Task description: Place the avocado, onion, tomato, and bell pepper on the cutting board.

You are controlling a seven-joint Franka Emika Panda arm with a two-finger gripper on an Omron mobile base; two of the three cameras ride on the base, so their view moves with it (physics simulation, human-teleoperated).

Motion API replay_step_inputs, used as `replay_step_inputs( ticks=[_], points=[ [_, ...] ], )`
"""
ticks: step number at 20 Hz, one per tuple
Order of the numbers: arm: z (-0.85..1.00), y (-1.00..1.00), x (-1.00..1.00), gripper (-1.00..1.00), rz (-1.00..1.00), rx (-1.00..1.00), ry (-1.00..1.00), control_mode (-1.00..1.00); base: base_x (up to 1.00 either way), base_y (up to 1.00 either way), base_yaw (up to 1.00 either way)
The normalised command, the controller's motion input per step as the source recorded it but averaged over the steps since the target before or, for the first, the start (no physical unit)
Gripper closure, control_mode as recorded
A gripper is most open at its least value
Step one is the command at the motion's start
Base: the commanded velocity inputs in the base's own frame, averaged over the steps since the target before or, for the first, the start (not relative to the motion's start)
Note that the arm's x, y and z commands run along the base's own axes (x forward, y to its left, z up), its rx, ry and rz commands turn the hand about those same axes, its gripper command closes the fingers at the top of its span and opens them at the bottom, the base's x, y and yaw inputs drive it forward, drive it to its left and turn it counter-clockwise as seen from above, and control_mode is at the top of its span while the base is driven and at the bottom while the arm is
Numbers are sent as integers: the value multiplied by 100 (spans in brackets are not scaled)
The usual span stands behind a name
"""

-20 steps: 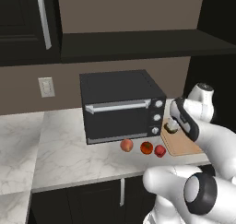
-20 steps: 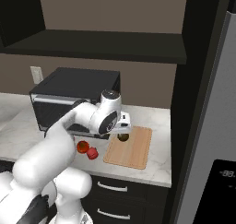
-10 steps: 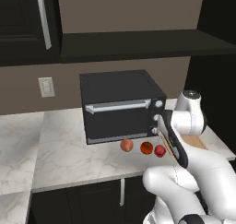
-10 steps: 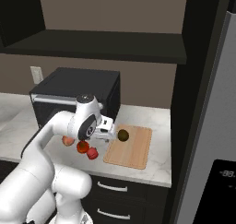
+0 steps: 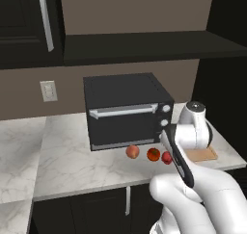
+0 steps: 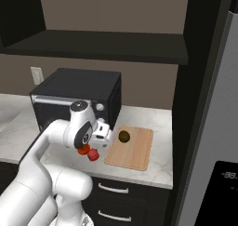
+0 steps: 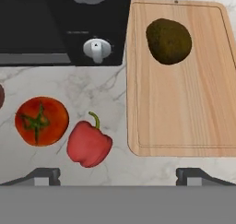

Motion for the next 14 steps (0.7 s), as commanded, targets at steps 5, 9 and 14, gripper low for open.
replay_step_inputs(
  ticks=[5,9,14],
  points=[
    [-15,7,0,-100,0,3,0,-100,0,0,0],
    [-22,13,0,-100,0,1,0,-100,0,0,0],
    [-21,17,0,-100,0,0,1,-100,0,0,0]
  ],
)
